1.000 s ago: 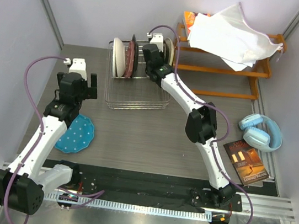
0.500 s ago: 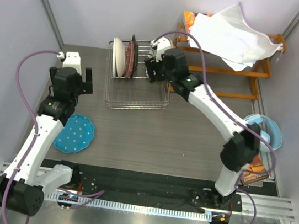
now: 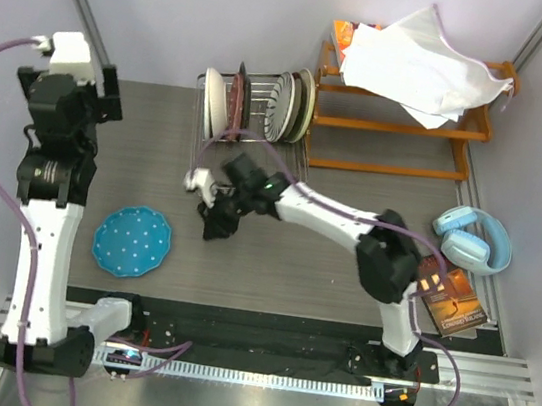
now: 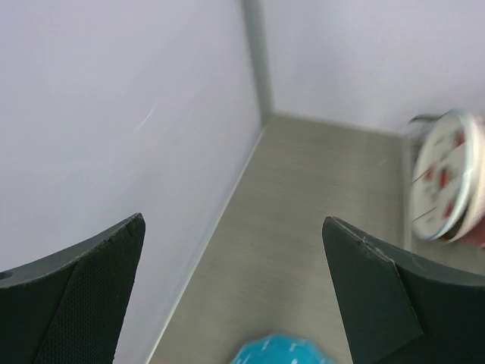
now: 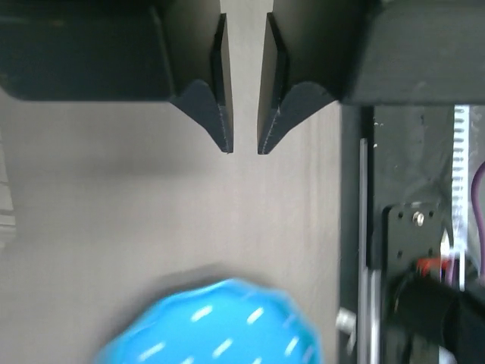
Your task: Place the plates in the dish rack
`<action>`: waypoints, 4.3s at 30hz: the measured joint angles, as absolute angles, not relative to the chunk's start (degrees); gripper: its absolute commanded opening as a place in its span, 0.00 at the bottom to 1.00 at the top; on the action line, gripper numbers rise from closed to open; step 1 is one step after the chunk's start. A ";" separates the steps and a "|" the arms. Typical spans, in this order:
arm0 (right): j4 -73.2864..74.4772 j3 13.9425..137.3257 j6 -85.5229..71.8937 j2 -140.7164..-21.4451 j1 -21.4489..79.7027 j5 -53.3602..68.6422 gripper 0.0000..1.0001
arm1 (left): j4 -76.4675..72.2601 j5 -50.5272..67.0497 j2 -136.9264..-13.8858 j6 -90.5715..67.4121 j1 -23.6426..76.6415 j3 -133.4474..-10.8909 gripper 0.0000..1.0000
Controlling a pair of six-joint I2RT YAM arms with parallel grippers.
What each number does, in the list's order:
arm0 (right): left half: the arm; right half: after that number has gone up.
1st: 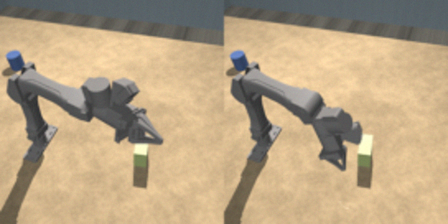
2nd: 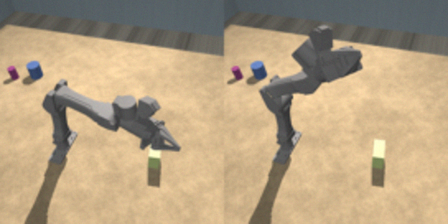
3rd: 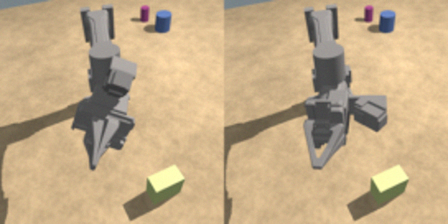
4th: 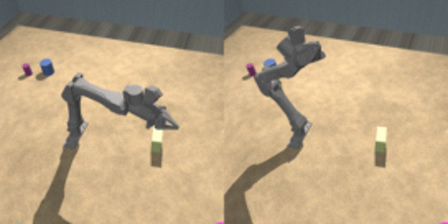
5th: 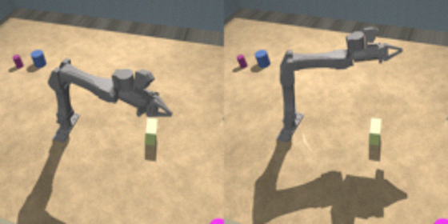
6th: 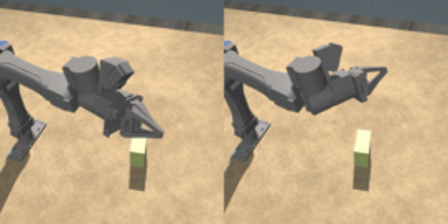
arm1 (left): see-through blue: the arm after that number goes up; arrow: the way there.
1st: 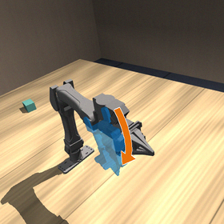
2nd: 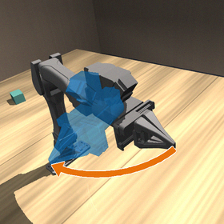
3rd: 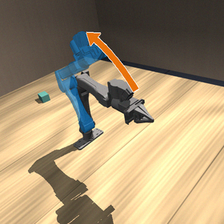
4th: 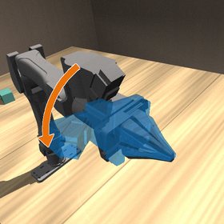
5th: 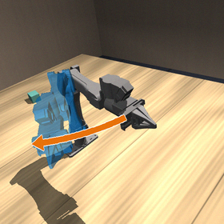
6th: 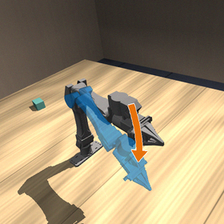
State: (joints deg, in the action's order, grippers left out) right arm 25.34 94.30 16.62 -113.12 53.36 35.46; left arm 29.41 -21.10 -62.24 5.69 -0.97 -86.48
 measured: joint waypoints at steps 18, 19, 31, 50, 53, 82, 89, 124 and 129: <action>23.38 121.49 15.27 -136.25 64.27 29.61 0.24 | 54.74 -22.09 -42.57 -1.50 -4.34 -78.63 0.99; 22.63 122.19 15.25 -137.45 64.47 28.49 0.24 | 54.98 -22.24 -42.46 -1.45 -4.03 -78.39 0.99; 17.32 117.14 17.63 -141.75 65.47 20.18 0.19 | 55.68 -23.07 -41.69 -1.06 -2.48 -77.36 0.99; 20.45 55.27 25.19 -95.26 59.64 10.41 0.34 | 57.06 8.58 -42.68 -15.66 -2.26 -59.40 0.94; 23.83 49.87 25.34 -88.86 57.43 10.48 0.55 | 53.30 18.33 -44.66 -21.61 -2.66 -54.78 0.91; 6.63 29.19 -32.12 -71.96 27.90 32.14 0.73 | 22.13 25.91 -65.21 -45.87 15.79 -26.52 0.55; -1.85 23.44 -38.83 -75.07 27.88 34.52 0.75 | 15.70 25.69 -70.08 -48.10 21.54 -25.12 0.41; -12.25 29.91 -40.56 -90.96 25.71 42.87 0.01 | 12.23 26.24 -75.50 -45.98 23.35 -29.71 0.69; 1.43 35.68 -30.65 -86.35 23.73 41.54 0.01 | 22.79 22.52 -73.01 -36.42 19.09 -38.35 0.71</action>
